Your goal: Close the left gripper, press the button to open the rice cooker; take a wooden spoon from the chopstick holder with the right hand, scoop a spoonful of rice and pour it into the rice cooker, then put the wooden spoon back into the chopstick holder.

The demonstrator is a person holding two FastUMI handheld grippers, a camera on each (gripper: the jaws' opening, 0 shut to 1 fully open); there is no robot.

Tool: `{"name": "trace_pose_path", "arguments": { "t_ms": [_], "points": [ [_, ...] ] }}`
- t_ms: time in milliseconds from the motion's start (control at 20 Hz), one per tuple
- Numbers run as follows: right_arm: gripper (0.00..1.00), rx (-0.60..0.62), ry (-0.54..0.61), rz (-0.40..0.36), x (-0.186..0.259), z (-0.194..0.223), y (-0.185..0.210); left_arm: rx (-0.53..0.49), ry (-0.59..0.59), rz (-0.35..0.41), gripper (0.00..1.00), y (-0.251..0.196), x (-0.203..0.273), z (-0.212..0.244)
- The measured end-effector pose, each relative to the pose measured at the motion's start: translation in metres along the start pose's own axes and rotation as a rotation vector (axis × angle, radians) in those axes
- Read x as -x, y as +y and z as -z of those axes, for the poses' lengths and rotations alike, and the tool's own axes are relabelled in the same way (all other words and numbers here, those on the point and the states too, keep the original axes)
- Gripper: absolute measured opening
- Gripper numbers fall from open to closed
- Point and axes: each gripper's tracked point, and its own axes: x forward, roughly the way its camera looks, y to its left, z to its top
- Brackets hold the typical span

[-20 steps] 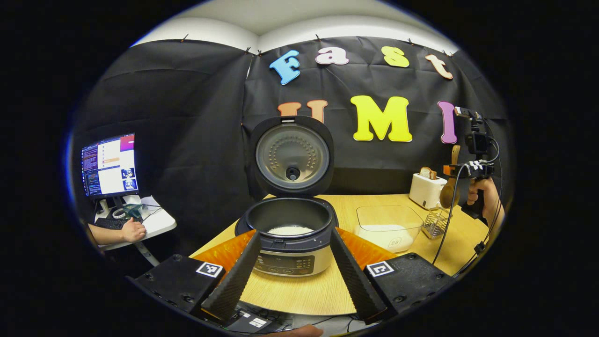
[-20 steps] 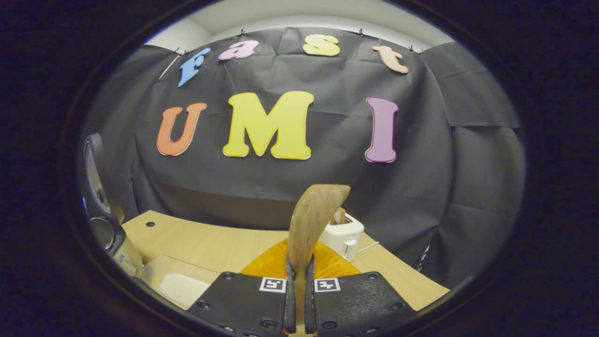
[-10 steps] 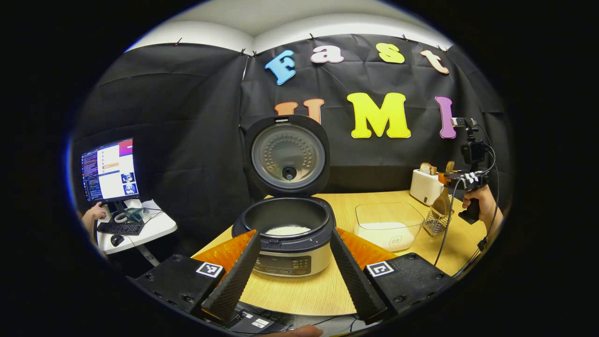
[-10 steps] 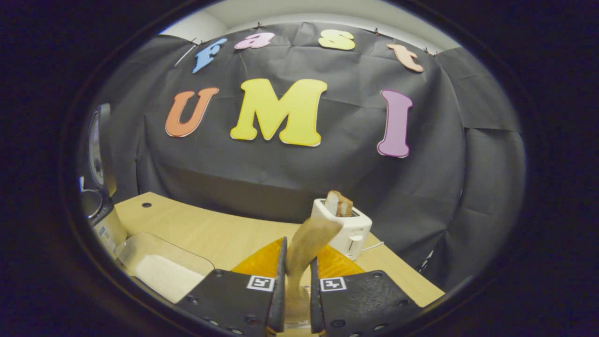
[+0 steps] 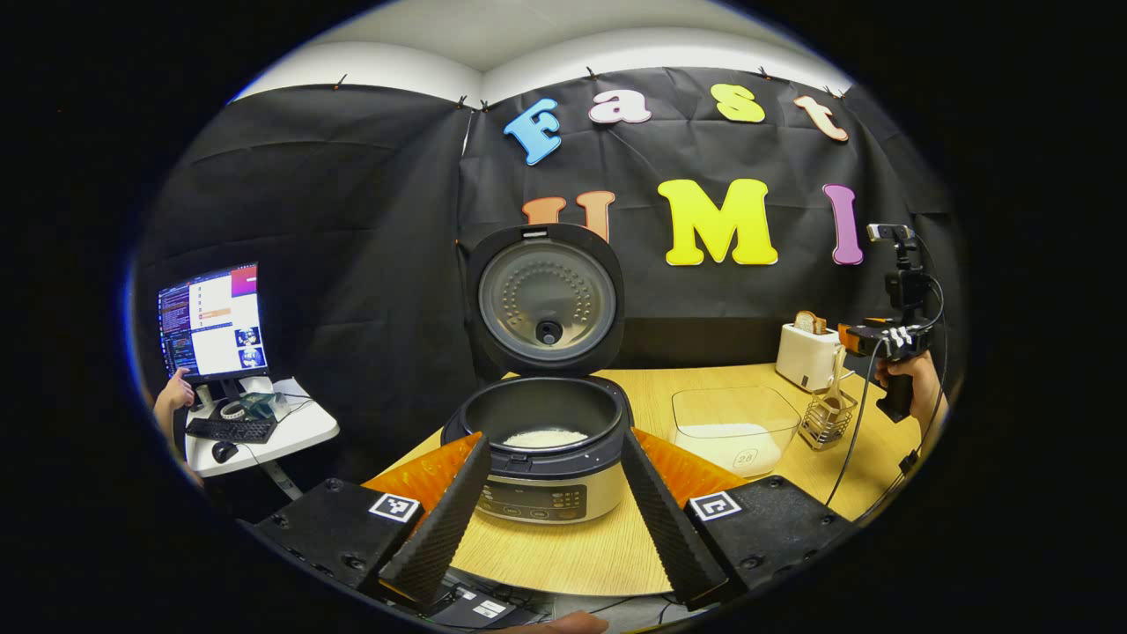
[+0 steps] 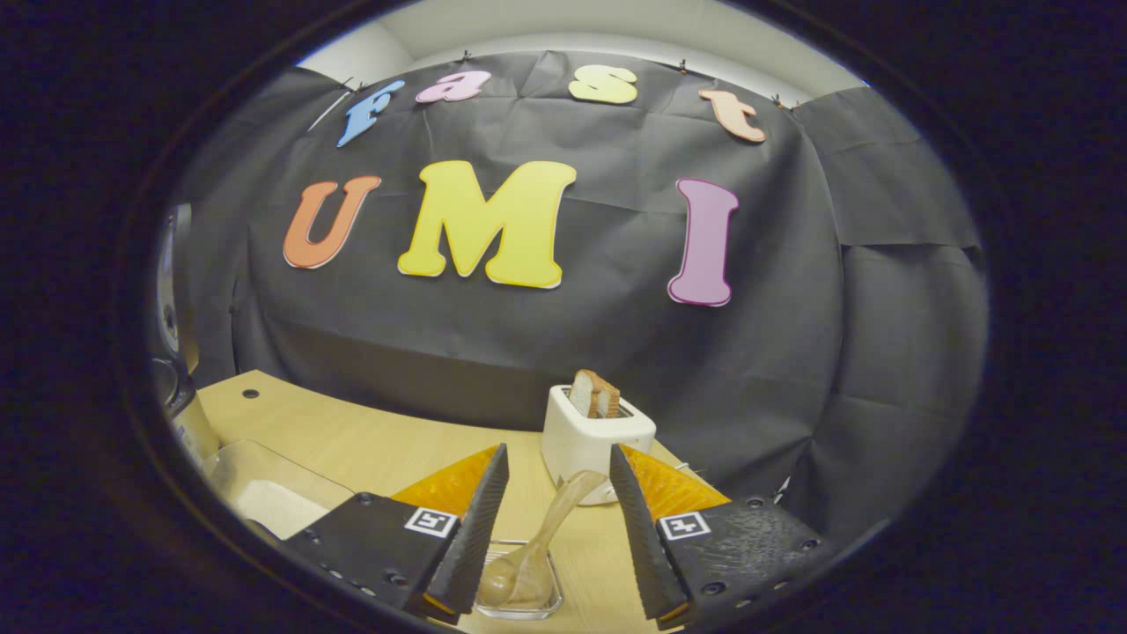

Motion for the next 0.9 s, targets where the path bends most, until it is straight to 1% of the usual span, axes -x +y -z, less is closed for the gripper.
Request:
{"name": "trace_pose_path", "arguments": {
  "t_ms": [100,150,200,250,300,350,400,450,550,650,750,900],
  "points": [
    [0.8,-0.015,0.008,-0.009,0.006,0.004,-0.005,-0.003,-0.002,0.006,0.95,0.001,0.001,-0.001],
    [0.79,-0.029,0.012,-0.022,0.011,0.004,-0.004,0.005,-0.001,0.018,0.95,-0.001,0.0,-0.001],
    [0.8,-0.05,0.022,-0.034,0.015,0.007,-0.005,0.012,0.006,0.026,0.88,-0.002,0.001,0.0],
    [0.87,-0.07,0.032,-0.055,0.021,0.01,-0.004,0.013,0.002,0.028,0.95,-0.001,0.002,-0.001],
    [0.86,-0.086,0.036,-0.076,0.027,0.011,-0.002,0.012,-0.009,0.027,0.95,0.0,0.004,-0.004],
    [0.87,-0.095,0.039,-0.091,0.032,0.012,-0.001,0.007,-0.02,0.036,0.95,-0.001,0.005,-0.009],
    [0.9,-0.096,0.042,-0.099,0.038,0.014,-0.003,-0.002,-0.028,0.046,0.95,-0.005,0.005,-0.013],
    [0.96,-0.105,0.046,-0.101,0.044,0.017,-0.005,-0.009,-0.031,0.047,0.96,-0.005,0.006,-0.018],
    [0.96,-0.129,0.062,-0.126,0.058,0.022,-0.004,-0.013,-0.046,0.041,0.96,0.0,0.007,-0.032],
    [0.96,-0.141,0.067,-0.159,0.074,0.026,-0.002,-0.011,-0.061,0.058,0.96,-0.005,0.007,-0.05],
    [0.96,-0.136,0.06,-0.184,0.086,0.027,-0.005,-0.02,-0.079,0.074,0.96,-0.007,0.006,-0.07],
    [0.96,-0.123,0.045,-0.221,0.106,0.027,-0.008,-0.018,-0.107,0.074,0.96,0.0,0.001,-0.101]
  ]
}}
